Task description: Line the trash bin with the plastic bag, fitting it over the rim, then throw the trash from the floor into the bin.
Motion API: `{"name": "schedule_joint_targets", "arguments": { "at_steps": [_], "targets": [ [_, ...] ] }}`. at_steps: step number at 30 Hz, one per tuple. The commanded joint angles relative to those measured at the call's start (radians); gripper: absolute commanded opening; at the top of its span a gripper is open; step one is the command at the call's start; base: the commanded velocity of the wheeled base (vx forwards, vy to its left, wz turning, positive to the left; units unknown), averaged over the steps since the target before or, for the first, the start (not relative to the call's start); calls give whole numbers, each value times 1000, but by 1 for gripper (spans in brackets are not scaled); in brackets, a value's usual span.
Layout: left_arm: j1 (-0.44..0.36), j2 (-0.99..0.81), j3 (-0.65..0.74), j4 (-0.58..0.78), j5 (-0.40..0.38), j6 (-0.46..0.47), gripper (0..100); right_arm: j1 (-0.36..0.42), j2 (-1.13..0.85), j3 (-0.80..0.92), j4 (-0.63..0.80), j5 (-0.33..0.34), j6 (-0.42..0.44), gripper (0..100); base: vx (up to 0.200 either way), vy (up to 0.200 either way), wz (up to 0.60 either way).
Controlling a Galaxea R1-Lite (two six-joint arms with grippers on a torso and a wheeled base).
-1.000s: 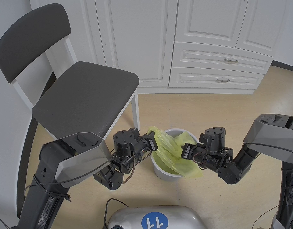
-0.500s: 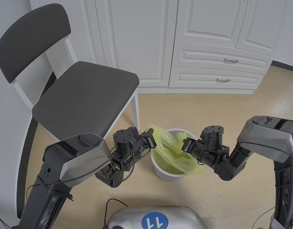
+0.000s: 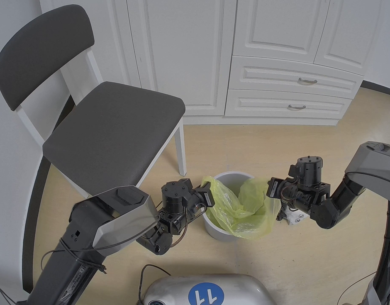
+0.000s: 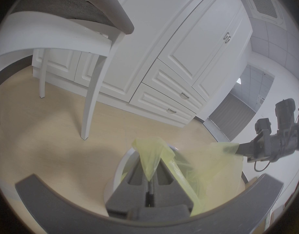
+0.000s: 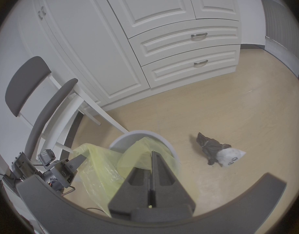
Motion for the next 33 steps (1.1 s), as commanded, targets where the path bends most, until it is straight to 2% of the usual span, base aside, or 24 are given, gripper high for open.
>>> {"name": "schedule_joint_targets", "arguments": {
  "at_steps": [1, 8, 10, 13, 17, 22, 25, 29, 33],
  "targets": [
    [-21, 11, -12, 30, 3, 8, 0, -35, -81, 5, 67, 0, -22, 0, 0, 0, 0],
    [21, -9, -16, 101, 34, 42, 0, -39, -67, 20, 99, -3, -92, 0, 0, 0, 0],
    [32, -30, 11, 90, 34, 67, 0, -51, -60, 37, 98, -12, -136, 0, 0, 0, 0],
    [51, -104, 128, 90, 21, 119, 0, -71, -60, 77, 85, -14, -233, 0, 0, 0, 0],
    [58, -161, 211, 110, 18, 162, 0, -74, -60, 109, 84, -18, -291, 0, 0, 0, 0],
    [74, -193, 269, 151, 12, 249, 0, -82, -52, 140, 85, -51, -374, 0, 0, 0, 0],
    [85, -184, 297, 154, 6, 309, 0, -107, -52, 172, 84, -95, -463, 0, 0, 0, 0],
    [98, -181, 320, 145, -25, 343, 0, -122, -57, 195, 84, -103, -521, 0, 0, 0, 0],
    [114, -182, 370, 102, -95, 390, 0, -142, -69, 242, 84, -103, -602, 0, 0, 0, 0]
  ]
}}
